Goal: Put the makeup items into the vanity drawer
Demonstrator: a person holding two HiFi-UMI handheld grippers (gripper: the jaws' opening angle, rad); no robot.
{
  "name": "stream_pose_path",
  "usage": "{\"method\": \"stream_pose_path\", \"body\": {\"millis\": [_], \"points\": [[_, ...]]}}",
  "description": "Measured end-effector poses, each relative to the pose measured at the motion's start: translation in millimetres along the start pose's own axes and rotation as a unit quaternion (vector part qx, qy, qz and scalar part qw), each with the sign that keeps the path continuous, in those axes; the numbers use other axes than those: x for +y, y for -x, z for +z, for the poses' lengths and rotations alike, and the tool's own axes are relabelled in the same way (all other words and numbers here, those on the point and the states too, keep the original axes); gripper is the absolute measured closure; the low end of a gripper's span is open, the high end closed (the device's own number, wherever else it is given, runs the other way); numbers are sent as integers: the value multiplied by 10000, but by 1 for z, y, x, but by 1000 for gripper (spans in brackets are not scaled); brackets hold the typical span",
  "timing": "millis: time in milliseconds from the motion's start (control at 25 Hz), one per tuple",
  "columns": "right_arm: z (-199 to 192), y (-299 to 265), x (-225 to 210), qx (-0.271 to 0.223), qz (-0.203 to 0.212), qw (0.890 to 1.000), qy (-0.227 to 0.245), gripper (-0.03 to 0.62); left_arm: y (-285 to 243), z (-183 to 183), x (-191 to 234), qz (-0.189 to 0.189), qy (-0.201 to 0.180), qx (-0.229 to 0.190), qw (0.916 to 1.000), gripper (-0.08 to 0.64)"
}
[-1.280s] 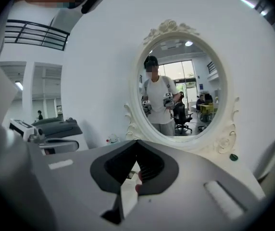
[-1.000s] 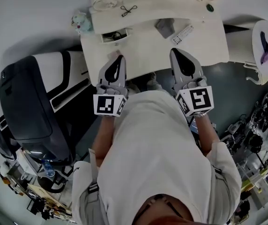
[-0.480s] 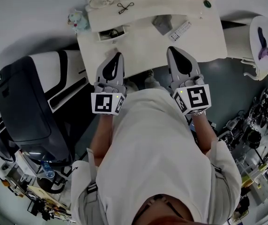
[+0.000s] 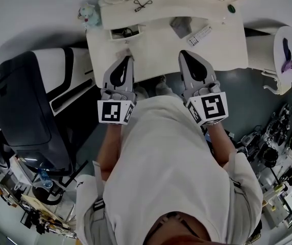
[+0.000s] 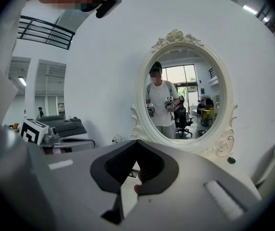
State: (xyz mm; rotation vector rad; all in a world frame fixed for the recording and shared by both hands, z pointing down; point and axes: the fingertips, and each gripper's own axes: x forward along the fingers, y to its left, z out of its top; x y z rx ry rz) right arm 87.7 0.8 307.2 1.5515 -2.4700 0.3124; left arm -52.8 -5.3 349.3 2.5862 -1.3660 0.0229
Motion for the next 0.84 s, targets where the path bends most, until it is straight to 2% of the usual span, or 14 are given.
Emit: {"method": "stream_pose_path", "body": {"millis": [480,840], "points": [[-9,2,-6,54,29,9999,-107,586,0,-3,-8,3,-144,108,9998,555],[-11,17,-15,53,-146,9998,-146,586,-9,1,-25,-166,-156,78,9997,555]]}}
